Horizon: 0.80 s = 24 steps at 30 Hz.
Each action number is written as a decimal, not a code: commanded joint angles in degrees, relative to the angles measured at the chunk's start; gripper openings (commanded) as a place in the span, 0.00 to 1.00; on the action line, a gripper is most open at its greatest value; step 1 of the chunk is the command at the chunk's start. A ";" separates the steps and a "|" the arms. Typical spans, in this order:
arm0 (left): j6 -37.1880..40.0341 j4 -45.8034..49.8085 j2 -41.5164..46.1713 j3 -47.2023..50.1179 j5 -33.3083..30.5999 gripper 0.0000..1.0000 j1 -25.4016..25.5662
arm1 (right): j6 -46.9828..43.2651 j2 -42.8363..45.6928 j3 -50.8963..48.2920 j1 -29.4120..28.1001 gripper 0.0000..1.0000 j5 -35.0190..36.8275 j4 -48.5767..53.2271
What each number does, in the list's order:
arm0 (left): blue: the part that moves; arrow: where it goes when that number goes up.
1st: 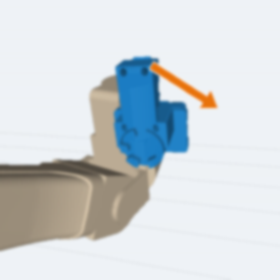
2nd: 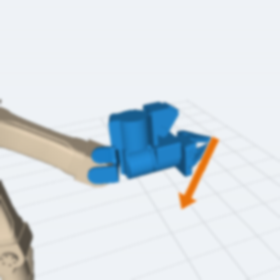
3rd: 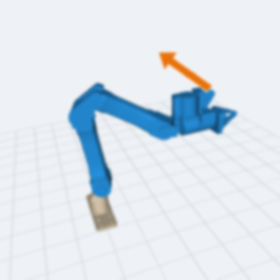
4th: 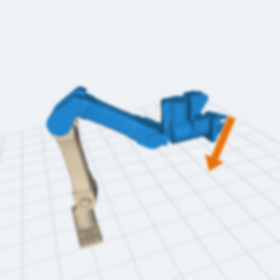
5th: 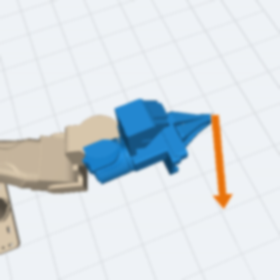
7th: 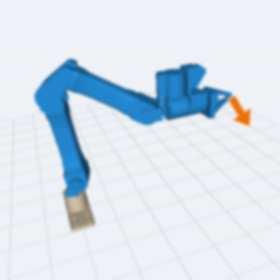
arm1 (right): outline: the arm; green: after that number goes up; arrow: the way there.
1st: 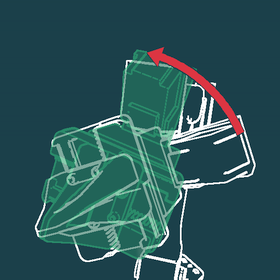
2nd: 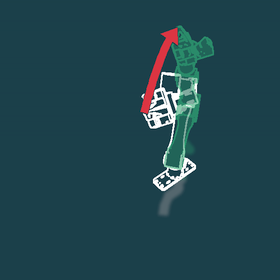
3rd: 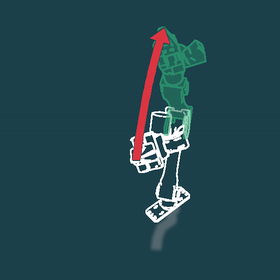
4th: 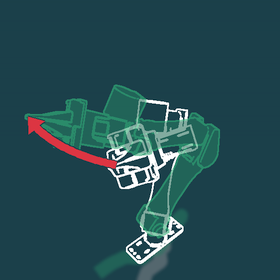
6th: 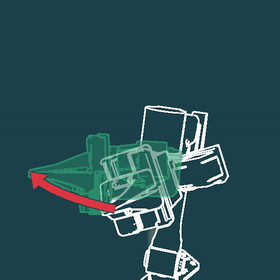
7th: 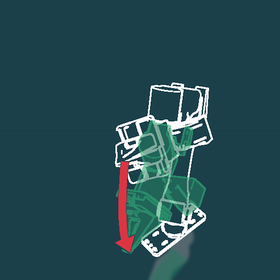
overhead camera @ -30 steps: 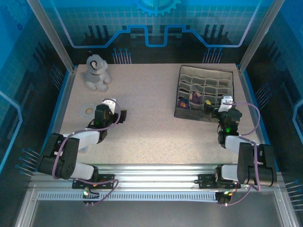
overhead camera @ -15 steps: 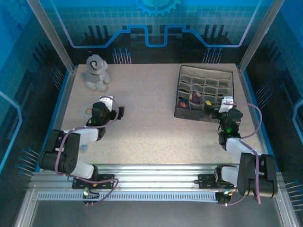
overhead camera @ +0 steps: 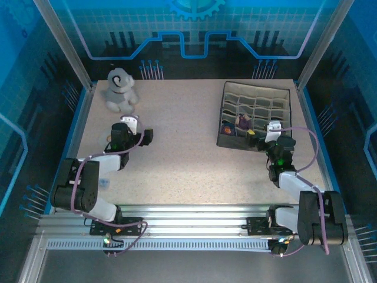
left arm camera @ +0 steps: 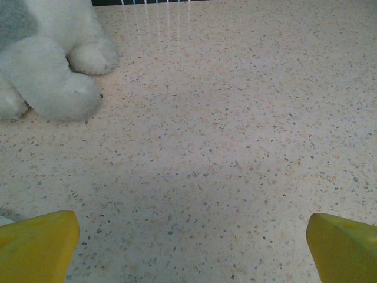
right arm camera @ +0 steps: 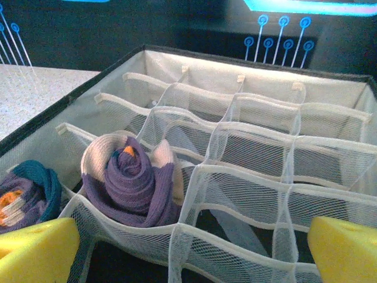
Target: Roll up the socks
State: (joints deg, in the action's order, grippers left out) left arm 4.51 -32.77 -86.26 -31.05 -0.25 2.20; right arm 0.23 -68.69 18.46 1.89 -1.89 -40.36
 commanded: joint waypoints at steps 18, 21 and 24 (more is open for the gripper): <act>-2.14 -21.47 -2.42 10.04 2.28 1.00 -2.02 | 1.94 -19.03 -1.51 -4.06 1.00 8.63 -21.03; -2.15 -21.78 -2.55 10.09 2.19 0.99 -2.06 | 1.78 -19.17 2.83 -4.79 1.00 10.24 -12.92; -2.23 -21.48 -2.56 10.04 1.92 1.00 -2.02 | 0.39 -19.27 3.73 -6.04 1.00 10.97 -11.50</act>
State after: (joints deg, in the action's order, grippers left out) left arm 2.94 -52.86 -88.68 -20.12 1.78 0.89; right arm 0.89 -87.05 21.19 -2.81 6.35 -58.28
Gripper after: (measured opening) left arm 0.995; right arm 0.997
